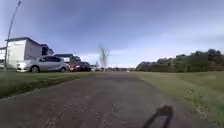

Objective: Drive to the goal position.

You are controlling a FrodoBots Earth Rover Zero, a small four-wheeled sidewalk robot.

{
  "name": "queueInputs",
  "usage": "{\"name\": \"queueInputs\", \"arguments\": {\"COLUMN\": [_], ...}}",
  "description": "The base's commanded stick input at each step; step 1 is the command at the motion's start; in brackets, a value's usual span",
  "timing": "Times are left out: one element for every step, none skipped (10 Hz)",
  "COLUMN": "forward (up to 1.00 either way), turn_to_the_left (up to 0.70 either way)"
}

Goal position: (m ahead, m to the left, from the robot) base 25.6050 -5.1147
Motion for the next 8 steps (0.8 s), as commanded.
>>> {"name": "queueInputs", "arguments": {"forward": [1.0, 1.0, 1.0, 1.0, 1.0, 1.0, 1.0, 1.0], "turn_to_the_left": [0.0, 0.0, 0.0, 0.0, 0.0, 0.0, 0.0, 0.0]}}
